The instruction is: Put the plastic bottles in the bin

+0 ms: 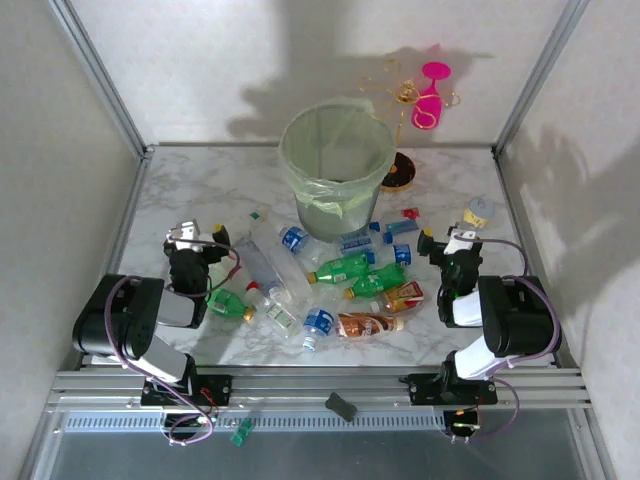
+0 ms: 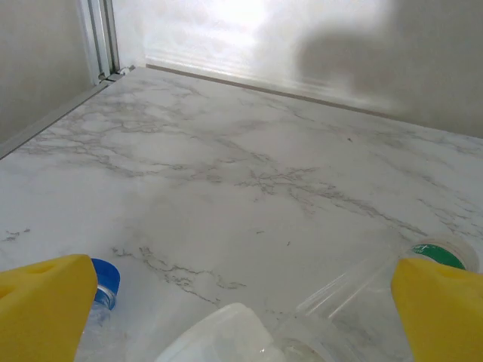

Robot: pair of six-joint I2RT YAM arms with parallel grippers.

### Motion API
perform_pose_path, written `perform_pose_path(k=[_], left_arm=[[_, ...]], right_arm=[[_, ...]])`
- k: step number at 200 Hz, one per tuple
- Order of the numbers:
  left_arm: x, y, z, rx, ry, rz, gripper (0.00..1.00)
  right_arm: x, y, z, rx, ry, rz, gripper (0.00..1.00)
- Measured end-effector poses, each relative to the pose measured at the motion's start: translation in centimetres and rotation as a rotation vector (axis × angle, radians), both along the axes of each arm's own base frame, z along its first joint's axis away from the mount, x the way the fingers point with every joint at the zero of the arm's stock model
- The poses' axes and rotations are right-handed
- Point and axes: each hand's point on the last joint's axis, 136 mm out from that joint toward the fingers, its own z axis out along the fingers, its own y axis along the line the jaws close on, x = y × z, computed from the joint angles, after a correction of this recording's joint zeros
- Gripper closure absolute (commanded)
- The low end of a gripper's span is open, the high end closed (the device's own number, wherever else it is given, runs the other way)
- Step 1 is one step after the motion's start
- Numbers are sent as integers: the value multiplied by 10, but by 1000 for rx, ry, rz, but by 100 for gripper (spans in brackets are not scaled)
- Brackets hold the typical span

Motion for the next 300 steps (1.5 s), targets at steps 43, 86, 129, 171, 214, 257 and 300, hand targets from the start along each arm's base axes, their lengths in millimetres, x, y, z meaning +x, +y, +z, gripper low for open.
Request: perform_pose_path(k=[43,86,129,171,214,257,300], left_arm=[[0,0,0,0,0,0,1],[0,0,0,0,0,0,1],[0,0,0,0,0,0,1],[0,0,0,0,0,0,1],[0,0,0,0,0,0,1],[0,0,0,0,0,0,1],[4,-19,40,45,-46,-45,1]], right_arm=[[0,0,0,0,0,0,1],[0,0,0,0,0,0,1],[0,0,0,0,0,0,1],[0,0,0,0,0,0,1],[0,0,0,0,0,0,1],[2,0,0,0,16,0,1],[-1,0,75,12,-143,-3,1]])
